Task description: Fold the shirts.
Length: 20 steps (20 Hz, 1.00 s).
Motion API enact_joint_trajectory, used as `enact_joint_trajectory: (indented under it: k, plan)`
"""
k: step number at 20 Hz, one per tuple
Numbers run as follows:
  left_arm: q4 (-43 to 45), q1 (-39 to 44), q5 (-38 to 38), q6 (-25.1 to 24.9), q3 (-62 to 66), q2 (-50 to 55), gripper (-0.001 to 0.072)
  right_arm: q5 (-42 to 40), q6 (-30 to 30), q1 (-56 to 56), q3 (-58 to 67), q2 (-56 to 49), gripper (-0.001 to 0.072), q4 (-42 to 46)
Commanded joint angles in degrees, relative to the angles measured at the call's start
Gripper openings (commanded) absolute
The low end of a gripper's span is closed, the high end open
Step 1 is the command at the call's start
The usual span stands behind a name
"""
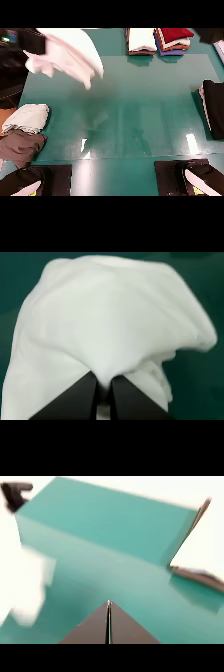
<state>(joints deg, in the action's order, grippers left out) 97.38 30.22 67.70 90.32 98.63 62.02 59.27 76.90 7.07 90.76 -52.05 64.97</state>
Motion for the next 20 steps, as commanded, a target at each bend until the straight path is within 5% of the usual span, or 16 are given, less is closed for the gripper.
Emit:
enact_joint_trajectory:
  k: [1,4,5,6,7,14,20]
  plan:
    - [-3.1,12.1,2.2,-0.5,0.8,4.1,0.0024,0.1,0.0,0.0,4.0,0.0,0.0016,1.2]
    - [-8.0,18.0,1.7,-3.7,0.8,12.0,0.0027,1.1,0.0,0.0,3.9,-0.1,0.0017,1.2]
    - [-10.3,18.7,0.7,-3.8,0.8,14.4,0.0129,1.8,0.0,0.0,3.9,-0.3,0.0017,1.2]
    - [-12.4,19.0,-1.1,-3.8,0.8,16.7,0.0471,2.9,0.0,0.0,3.9,-0.5,0.0017,1.2]
    - [-13.2,18.9,-2.7,-3.3,0.8,18.4,0.0612,3.9,0.0,0.0,3.9,-0.7,0.0017,1.3]
    - [-13.1,2.8,-3.7,-0.1,0.5,21.4,0.0612,14.0,0.7,-1.1,-5.0,1.1,0.0017,7.3]
    - [-29.7,-8.2,-4.1,-0.9,-4.1,31.6,0.0611,14.2,2.7,-9.2,-23.7,5.1,0.0017,6.3]
